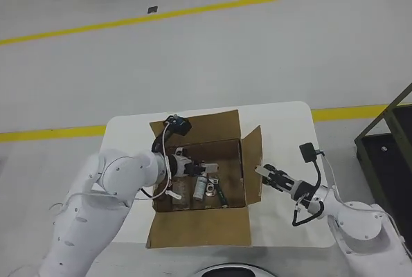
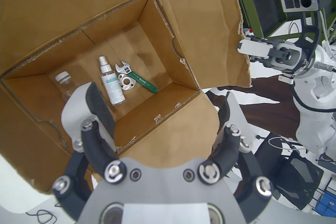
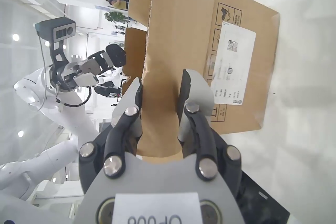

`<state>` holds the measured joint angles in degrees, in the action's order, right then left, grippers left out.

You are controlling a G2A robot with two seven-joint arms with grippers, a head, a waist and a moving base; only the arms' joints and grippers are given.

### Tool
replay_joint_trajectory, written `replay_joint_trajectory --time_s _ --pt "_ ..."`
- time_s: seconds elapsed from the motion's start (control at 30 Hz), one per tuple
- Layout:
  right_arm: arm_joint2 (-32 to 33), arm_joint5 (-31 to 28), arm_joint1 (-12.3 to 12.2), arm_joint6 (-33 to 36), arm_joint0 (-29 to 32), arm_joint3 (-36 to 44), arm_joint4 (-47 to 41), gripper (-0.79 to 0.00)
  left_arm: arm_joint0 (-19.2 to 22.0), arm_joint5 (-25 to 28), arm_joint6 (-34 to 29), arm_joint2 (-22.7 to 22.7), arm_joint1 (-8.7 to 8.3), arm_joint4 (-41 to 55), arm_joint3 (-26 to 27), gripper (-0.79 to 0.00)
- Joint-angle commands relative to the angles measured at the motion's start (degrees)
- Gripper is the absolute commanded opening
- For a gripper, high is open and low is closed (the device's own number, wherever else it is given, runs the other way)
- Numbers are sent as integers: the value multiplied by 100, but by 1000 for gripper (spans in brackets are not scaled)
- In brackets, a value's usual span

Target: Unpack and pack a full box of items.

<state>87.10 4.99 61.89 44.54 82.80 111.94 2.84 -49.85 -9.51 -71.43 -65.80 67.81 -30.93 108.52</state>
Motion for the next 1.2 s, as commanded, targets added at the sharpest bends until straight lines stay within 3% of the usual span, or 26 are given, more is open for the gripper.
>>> replay_joint_trajectory --time_s 0.0,0.03,0.4,0.63,0.9,1.17 --pt "8 9 -10 36 2 -17 70 -727 -21 22 2 -44 -14 6 85 0" --pt "21 30 -14 20 1 -29 102 -785 -27 24 -12 -66 -25 -35 118 0" --pt "412 239 -36 -178 95 21 -370 -785 20 -56 -118 -196 -87 -121 229 0" --pt "891 180 -101 62 243 -5 -425 -785 20 -56 -118 -196 -87 -121 229 0" --pt "1476 -217 -201 443 375 -201 -187 -785 20 -56 -118 -196 -87 -121 229 0" --pt "1724 -773 -294 922 137 -444 -136 -785 20 -56 -118 -196 -87 -121 229 0"
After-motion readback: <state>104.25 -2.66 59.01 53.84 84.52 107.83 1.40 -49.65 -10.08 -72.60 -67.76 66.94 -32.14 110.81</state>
